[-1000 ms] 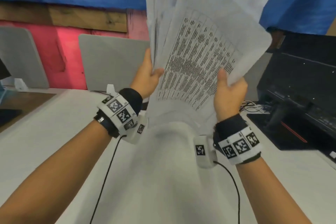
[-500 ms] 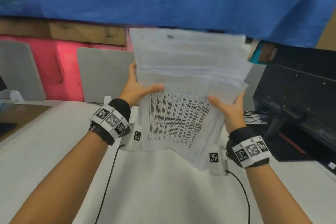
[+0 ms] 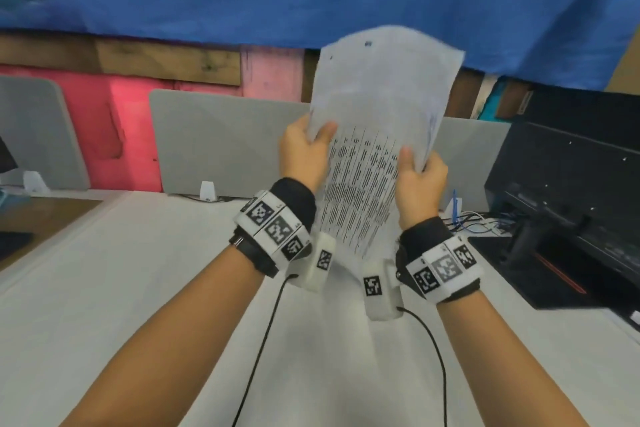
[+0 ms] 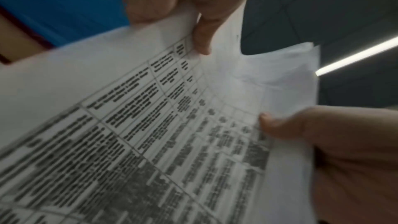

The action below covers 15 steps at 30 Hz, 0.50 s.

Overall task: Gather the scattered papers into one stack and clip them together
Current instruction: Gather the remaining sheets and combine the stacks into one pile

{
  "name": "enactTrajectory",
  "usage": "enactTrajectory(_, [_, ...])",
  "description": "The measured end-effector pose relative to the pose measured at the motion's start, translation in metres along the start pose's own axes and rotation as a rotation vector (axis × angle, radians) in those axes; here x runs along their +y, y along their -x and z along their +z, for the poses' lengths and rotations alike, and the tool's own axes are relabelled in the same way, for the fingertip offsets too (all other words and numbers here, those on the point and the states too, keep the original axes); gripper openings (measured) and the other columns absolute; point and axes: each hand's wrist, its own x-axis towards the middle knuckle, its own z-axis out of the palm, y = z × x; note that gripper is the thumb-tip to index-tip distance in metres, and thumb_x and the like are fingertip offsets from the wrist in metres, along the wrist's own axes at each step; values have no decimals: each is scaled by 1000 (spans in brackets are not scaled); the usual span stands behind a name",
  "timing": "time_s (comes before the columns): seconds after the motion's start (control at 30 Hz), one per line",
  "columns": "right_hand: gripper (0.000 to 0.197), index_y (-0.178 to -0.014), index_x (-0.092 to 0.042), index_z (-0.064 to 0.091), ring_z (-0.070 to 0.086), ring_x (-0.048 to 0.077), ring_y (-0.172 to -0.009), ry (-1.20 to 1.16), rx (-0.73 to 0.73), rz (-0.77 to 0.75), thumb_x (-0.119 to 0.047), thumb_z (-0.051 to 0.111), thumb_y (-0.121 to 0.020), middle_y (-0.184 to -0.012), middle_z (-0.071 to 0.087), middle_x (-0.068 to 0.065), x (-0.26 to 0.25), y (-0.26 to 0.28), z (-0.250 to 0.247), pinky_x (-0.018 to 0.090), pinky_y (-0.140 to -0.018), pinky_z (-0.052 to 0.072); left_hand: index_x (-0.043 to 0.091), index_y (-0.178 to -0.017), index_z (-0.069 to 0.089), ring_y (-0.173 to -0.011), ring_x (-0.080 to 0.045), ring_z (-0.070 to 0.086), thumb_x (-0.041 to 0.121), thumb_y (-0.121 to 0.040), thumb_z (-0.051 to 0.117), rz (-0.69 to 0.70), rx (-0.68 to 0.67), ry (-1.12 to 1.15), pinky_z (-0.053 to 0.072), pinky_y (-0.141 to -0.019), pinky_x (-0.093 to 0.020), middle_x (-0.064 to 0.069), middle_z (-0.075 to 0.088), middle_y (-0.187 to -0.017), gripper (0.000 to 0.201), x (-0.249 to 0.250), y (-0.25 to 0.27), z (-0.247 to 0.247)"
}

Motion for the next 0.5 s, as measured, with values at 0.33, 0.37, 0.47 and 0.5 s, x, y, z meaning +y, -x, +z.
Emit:
enactTrajectory(0.33, [5, -80, -17, 63, 68, 7, -77, 153, -351, 153, -14, 67, -80, -73, 71, -8, 35, 1, -33, 28, -78, 52, -8, -117, 57, -96, -17, 58, 3, -89, 56, -51, 99, 120, 50, -85, -29, -17, 64, -110, 30, -5, 8, -28])
enactTrajectory(0.37, [18, -85, -8, 63, 67, 15, -83, 201, -339, 141, -25, 66, -80, -81, 69, 3, 35, 7, -30, 37, -82, 52, -7, -117, 57, -96, -16, 58, 4, -89, 56, -39, 92, 119, 50, -83, -25, -13, 63, -107, 30, -5, 8, -27])
enactTrajectory(0.47, [39, -106, 3, 57, 50, 37, -112, 188, -155, 131, -30, 56, -88, -94, 58, 9, 34, 15, -15, 28, -79, 49, -4, -119, 57, -92, -12, 60, 7, -90, 55, 23, 66, 122, 48, -83, -18, -5, 62, -103, 31, -3, 11, -17])
enactTrajectory(0.5, [28, -104, -2, 60, 60, 18, -87, 129, -109, 121, -26, 54, -90, -92, 59, 6, 33, 15, -9, 25, -80, 47, -3, -119, 57, -86, -6, 61, 8, -91, 54, 43, 54, 127, 48, -80, -11, -1, 62, -100, 31, -2, 14, -13])
